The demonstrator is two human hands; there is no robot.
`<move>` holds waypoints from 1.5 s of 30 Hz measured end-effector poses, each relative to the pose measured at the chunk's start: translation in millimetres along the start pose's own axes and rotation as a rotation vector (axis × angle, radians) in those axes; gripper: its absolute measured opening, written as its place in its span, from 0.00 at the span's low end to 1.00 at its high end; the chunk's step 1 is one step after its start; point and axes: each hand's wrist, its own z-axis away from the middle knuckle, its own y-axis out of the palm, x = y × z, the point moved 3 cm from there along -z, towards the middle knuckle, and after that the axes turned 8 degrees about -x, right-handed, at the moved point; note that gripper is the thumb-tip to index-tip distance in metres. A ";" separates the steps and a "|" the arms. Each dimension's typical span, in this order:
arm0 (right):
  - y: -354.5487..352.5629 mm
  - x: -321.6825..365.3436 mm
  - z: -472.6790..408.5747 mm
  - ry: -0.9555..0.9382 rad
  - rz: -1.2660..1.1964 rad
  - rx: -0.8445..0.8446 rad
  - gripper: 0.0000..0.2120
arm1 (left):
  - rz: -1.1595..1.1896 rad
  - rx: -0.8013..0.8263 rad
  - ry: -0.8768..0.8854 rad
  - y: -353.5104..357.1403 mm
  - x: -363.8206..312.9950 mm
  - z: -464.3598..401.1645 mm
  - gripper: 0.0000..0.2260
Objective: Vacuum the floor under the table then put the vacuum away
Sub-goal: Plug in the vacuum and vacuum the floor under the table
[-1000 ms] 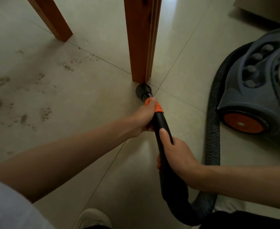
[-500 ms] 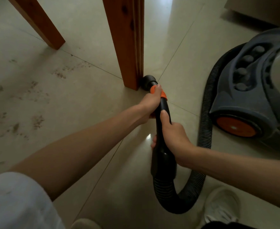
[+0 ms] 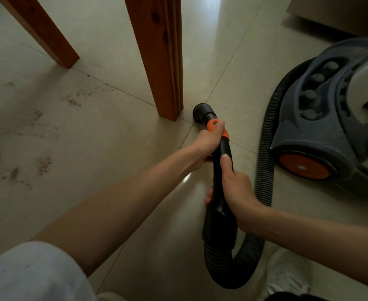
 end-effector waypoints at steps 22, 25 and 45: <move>36.3 -13.5 34.9 -0.094 0.325 0.181 0.29 | 0.250 -0.212 -0.073 -62.9 49.5 40.0 0.13; 31.6 -18.3 39.9 -0.073 0.399 0.309 0.25 | 0.326 -0.313 -0.082 -71.7 69.5 56.2 0.13; 30.7 -13.8 30.3 -0.067 0.293 0.229 0.28 | 0.290 -0.270 -0.095 -58.0 48.8 46.1 0.12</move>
